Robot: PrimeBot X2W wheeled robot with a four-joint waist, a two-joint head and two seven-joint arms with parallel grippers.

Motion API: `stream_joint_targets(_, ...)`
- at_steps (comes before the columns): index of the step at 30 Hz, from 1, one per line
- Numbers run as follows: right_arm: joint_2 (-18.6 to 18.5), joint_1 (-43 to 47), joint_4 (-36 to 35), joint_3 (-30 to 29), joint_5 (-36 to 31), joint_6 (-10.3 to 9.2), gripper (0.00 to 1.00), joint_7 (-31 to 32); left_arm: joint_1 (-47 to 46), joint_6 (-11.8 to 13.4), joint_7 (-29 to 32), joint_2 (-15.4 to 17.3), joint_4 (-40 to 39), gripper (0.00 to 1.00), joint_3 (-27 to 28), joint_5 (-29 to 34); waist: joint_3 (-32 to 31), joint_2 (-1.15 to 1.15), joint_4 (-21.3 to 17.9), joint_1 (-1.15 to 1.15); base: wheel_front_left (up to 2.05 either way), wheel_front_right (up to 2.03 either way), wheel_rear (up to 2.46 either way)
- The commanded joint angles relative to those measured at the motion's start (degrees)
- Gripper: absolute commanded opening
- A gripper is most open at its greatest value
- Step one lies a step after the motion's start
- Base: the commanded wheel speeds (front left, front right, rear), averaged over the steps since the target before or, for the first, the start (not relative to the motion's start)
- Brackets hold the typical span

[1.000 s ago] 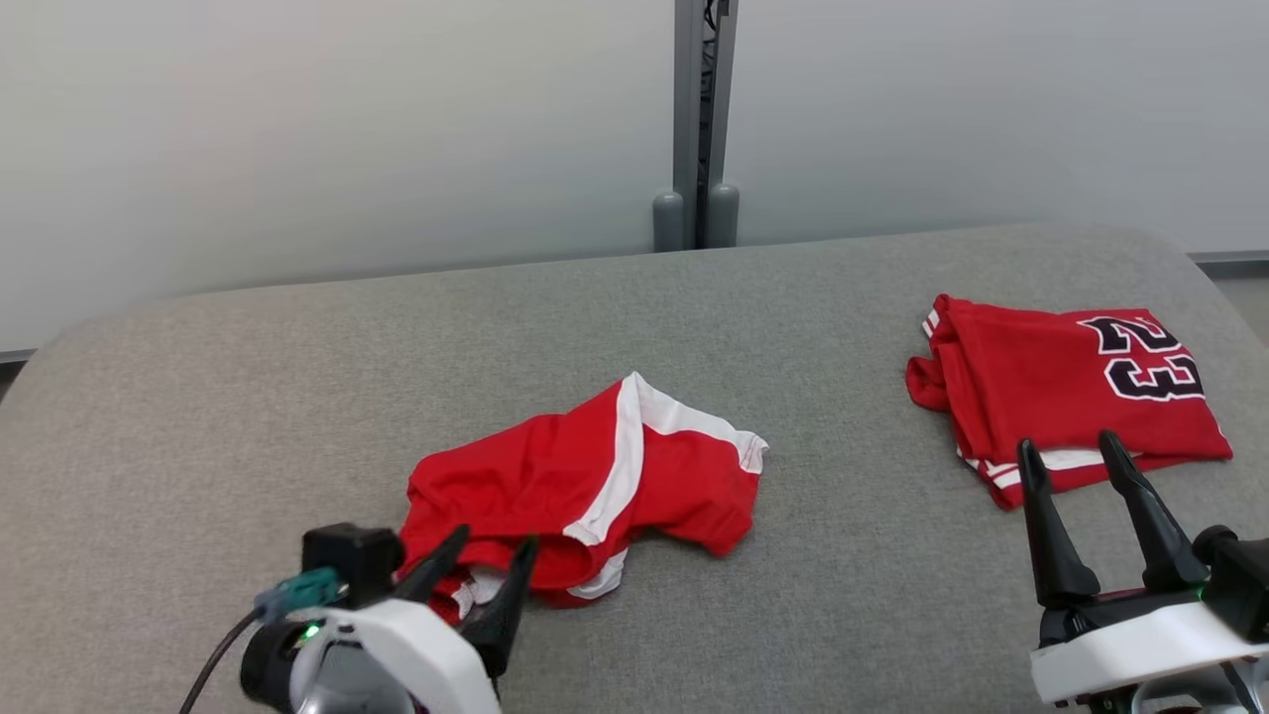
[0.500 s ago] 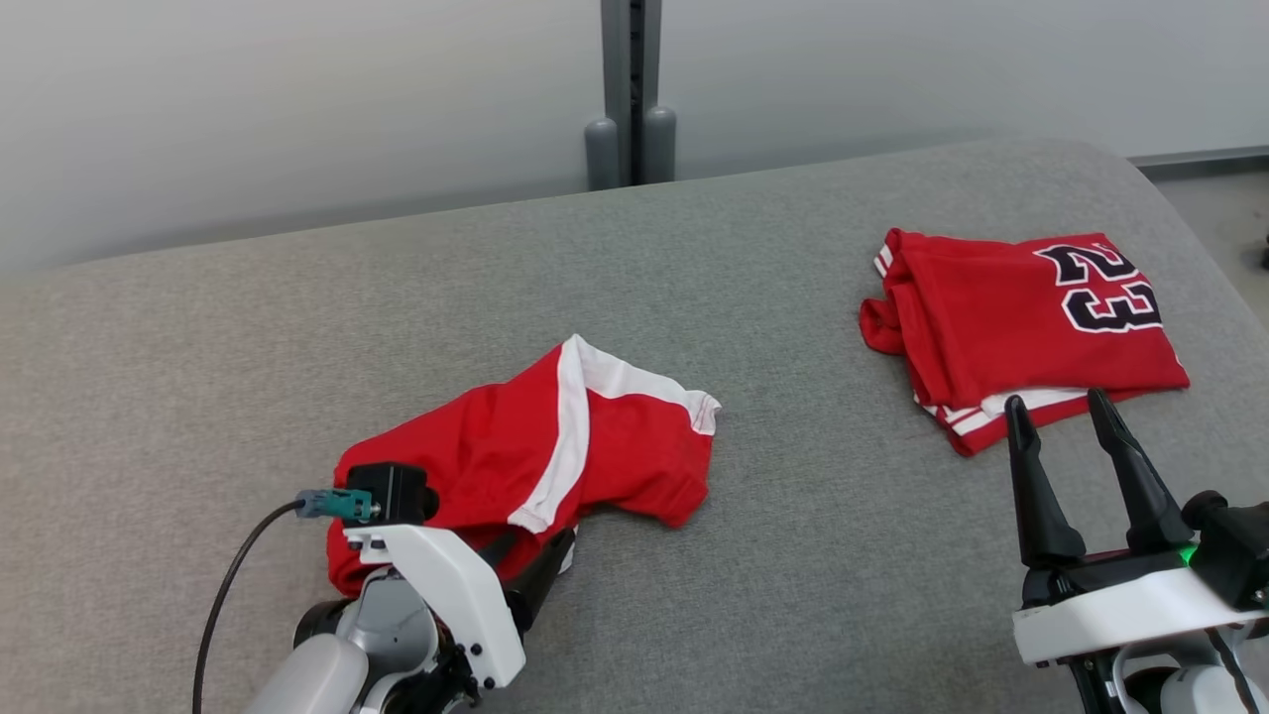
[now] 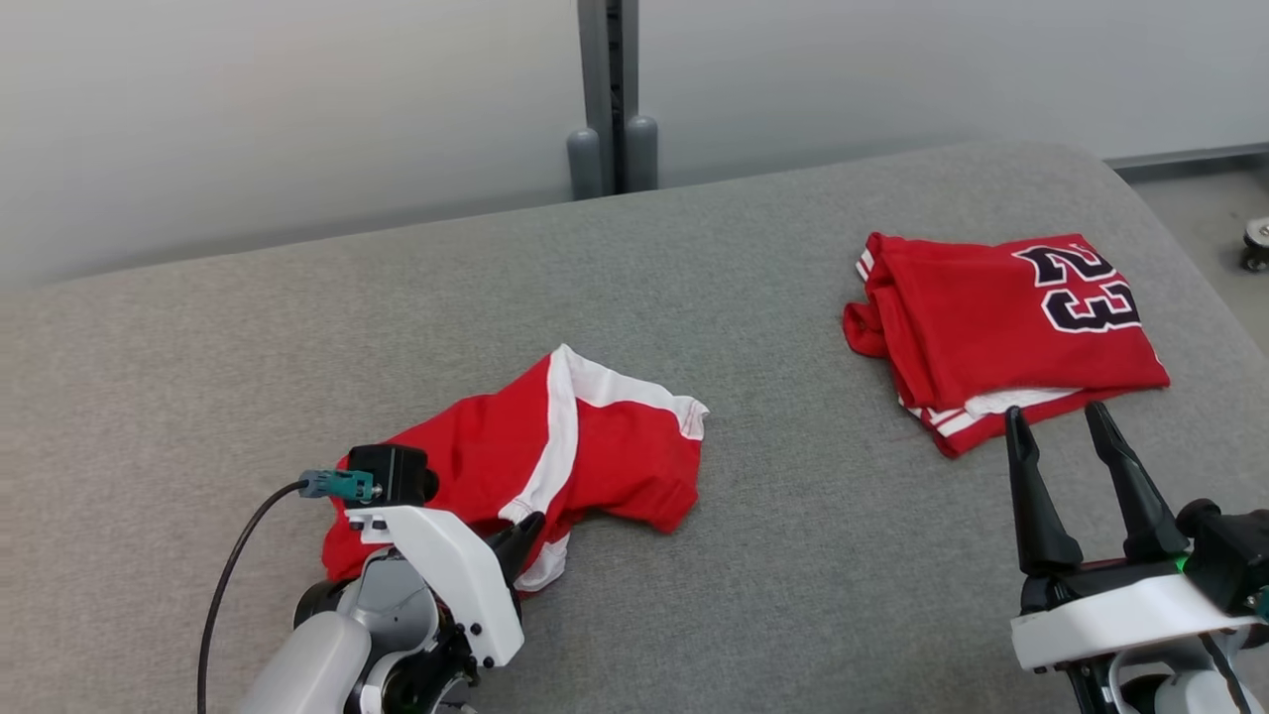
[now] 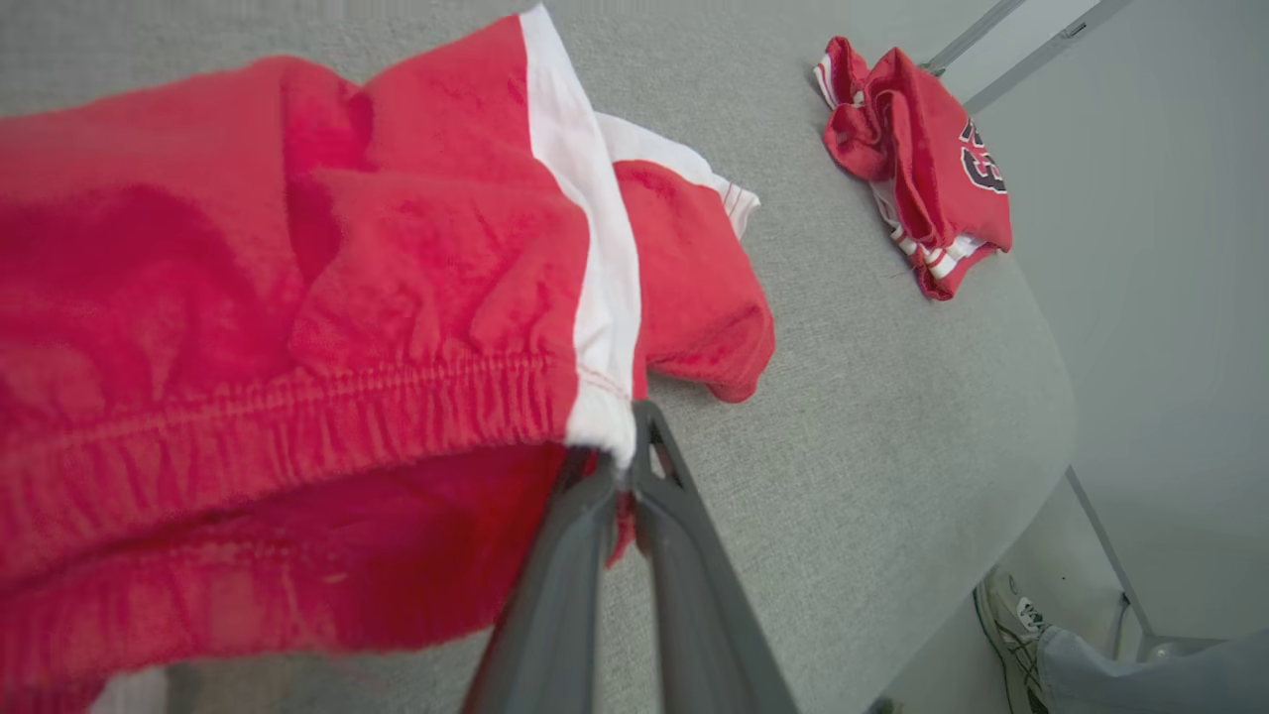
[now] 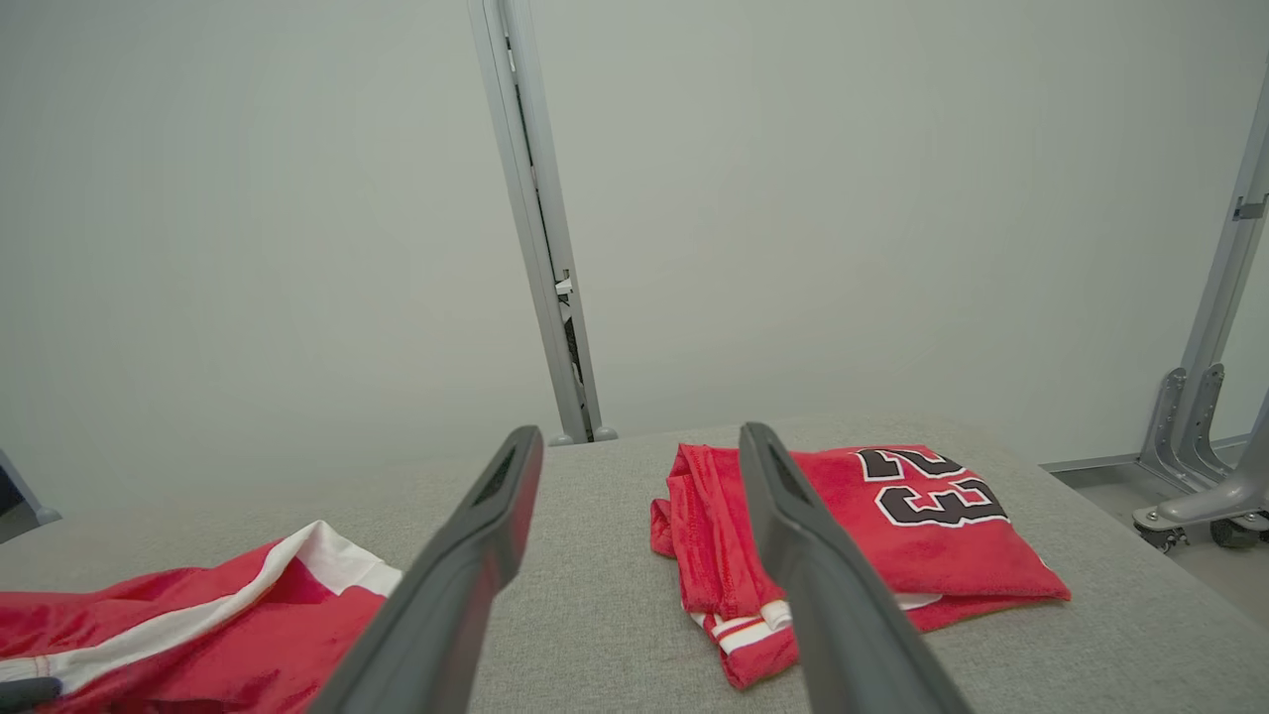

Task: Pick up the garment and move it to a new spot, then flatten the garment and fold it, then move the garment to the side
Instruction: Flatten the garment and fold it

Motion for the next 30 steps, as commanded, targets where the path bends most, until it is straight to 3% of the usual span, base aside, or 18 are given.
stream_joint_targets(1,-0.39,0.42,0.27,-0.16,0.19,0.11,1.0,-0.09,-0.33,-0.64,-0.38,0.35,-0.66,0.0,-0.03,0.13,-1.1,0.0,1.07,0.0,0.0,0.0,0.0)
stream_joint_targets(5,-1.18,1.59,0.16,-0.53,0.33,0.11,1.0,0.5,1.64,-1.12,-1.0,1.33,-4.14,0.0,0.51,-0.44,-3.09,0.0,3.71,0.0,0.0,0.0,0.0)
stream_joint_targets(8,-1.55,2.07,-0.26,-0.83,0.45,0.11,1.0,1.03,3.21,-0.5,-0.92,3.27,-8.03,0.0,1.09,0.09,-3.95,0.0,5.85,0.0,0.0,0.0,0.0)
stream_joint_targets(10,-1.63,2.67,-0.45,-0.97,0.49,0.11,1.0,1.28,4.89,-1.37,-0.05,4.84,-11.47,0.0,1.22,-0.9,-4.42,0.0,7.12,0.0,0.0,0.0,0.0)
stream_joint_targets(18,-1.68,4.12,-1.13,-1.94,0.5,0.11,1.0,1.85,13.68,-4.96,6.36,16.41,-22.87,0.0,0.58,-2.42,-5.54,0.0,10.76,0.0,0.0,0.0,0.0)
stream_joint_targets(21,-1.81,4.82,-1.37,-2.11,0.53,0.11,1.0,2.07,16.46,-4.36,7.88,20.71,-23.49,0.0,0.84,-1.11,-5.78,0.0,11.5,0.0,0.0,0.0,0.0)
stream_joint_targets(25,-2.1,4.96,-1.7,-2.11,0.64,0.11,1.0,2.48,18.62,-3.49,7.7,23.91,-21.56,0.0,1.15,0.93,-5.9,0.0,11.89,0.0,0.0,0.0,0.0)
stream_joint_targets(30,-2.39,4.94,-1.85,-1.81,0.66,0.11,1.0,3.15,18.55,-3.6,5.33,24.06,-17.08,0.0,0.84,3.04,-5.9,0.0,11.83,0.0,0.0,0.0,0.0)
